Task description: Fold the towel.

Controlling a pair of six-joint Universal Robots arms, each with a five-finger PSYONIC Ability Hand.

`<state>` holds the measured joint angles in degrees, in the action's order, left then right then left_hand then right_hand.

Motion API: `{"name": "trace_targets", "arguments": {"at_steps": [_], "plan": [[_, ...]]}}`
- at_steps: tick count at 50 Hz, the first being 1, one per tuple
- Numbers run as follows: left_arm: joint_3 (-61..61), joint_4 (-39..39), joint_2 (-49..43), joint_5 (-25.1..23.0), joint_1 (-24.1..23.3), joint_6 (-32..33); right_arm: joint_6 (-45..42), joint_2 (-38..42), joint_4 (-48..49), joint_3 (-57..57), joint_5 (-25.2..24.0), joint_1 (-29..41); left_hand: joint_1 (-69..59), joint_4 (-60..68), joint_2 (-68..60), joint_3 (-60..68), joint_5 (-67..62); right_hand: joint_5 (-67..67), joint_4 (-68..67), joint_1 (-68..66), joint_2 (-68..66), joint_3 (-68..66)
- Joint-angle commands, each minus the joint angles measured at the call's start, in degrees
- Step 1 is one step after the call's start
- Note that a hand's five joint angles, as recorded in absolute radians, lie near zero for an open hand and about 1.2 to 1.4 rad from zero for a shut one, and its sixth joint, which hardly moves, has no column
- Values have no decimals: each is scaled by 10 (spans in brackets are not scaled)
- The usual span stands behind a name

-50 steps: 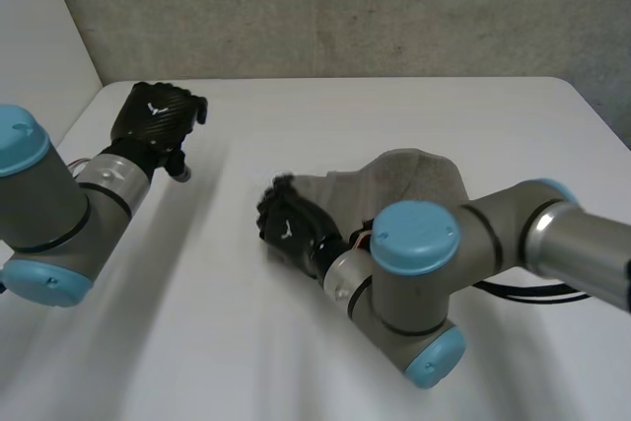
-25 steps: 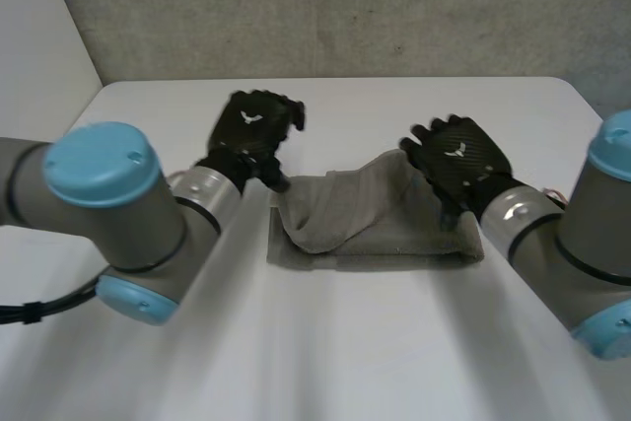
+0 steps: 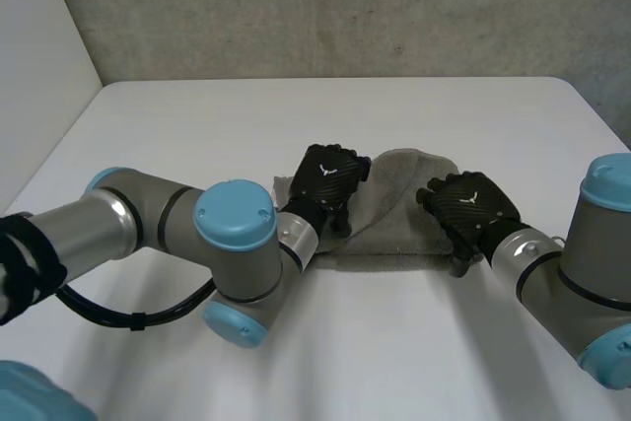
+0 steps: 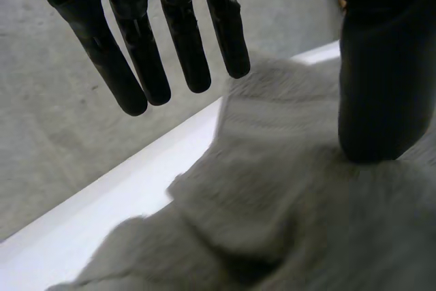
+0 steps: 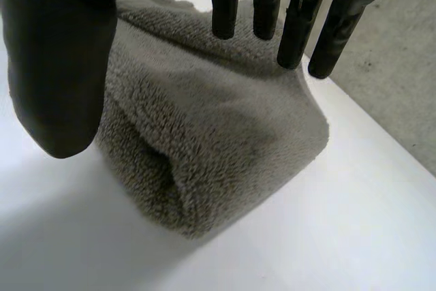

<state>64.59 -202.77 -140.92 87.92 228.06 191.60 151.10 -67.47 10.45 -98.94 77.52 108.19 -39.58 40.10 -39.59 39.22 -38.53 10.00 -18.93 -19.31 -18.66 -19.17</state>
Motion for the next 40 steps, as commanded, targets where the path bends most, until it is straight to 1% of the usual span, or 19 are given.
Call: {"name": "trace_targets", "arguments": {"at_steps": [1,5,11,15,19,20,21,23,24,26,27,29,35,37,38,40], "plan": [[-17,0,-21,50,26,58,-1,25,11,3,2,-3,51,-57,52,-48,141,61,-71,-67,-74,-69],[-12,0,-21,57,37,63,-2,34,23,3,7,-3,50,-55,50,-46,139,81,-92,-88,-94,-89],[11,4,-3,58,57,61,-5,38,44,4,46,2,48,-53,48,-44,138,106,-117,-113,-119,-114],[27,4,20,58,57,59,-7,54,50,9,65,1,50,-55,50,-46,139,135,-145,-142,-148,-143],[40,4,31,58,55,58,-8,65,53,16,68,2,50,-55,50,-46,139,160,-171,-167,-173,-168],[46,4,35,58,51,58,-10,73,54,18,69,1,51,-57,52,-48,141,190,-201,-197,-203,-198],[46,4,36,58,51,58,-10,73,54,18,69,1,51,-57,52,-48,141,190,-201,-197,-204,-198],[62,4,44,58,48,56,-17,87,54,23,71,-1,53,-58,53,-50,143,269,-280,-276,-282,-277],[62,4,44,58,48,56,-17,87,54,24,71,-1,53,-58,53,-50,143,269,-280,-276,-283,-277],[78,5,53,57,39,49,-27,90,54,25,72,-3,55,-60,55,-51,144,395,-405,-402,-408,-403],[78,5,53,57,39,49,-27,90,54,25,72,-3,55,-60,55,-51,144,395,-406,-402,-409,-404],[91,6,62,56,30,40,-36,89,54,26,72,-8,56,-62,57,-53,146,581,-592,-588,-595,-590],[113,6,80,56,27,33,-49,77,48,26,75,-17,57,-62,57,-53,146,600,-611,-607,-613,-608],[128,6,94,56,27,32,-76,53,41,27,78,-18,57,-62,57,-53,146,600,-611,-607,-613,-608],[128,6,94,56,27,32,-76,53,41,27,78,-18,57,-62,57,-53,146,600,-611,-607,-613,-608],[146,6,109,56,26,32,-131,33,37,28,79,-17,58,-63,58,-55,148,600,-611,-607,-613,-608]]}}
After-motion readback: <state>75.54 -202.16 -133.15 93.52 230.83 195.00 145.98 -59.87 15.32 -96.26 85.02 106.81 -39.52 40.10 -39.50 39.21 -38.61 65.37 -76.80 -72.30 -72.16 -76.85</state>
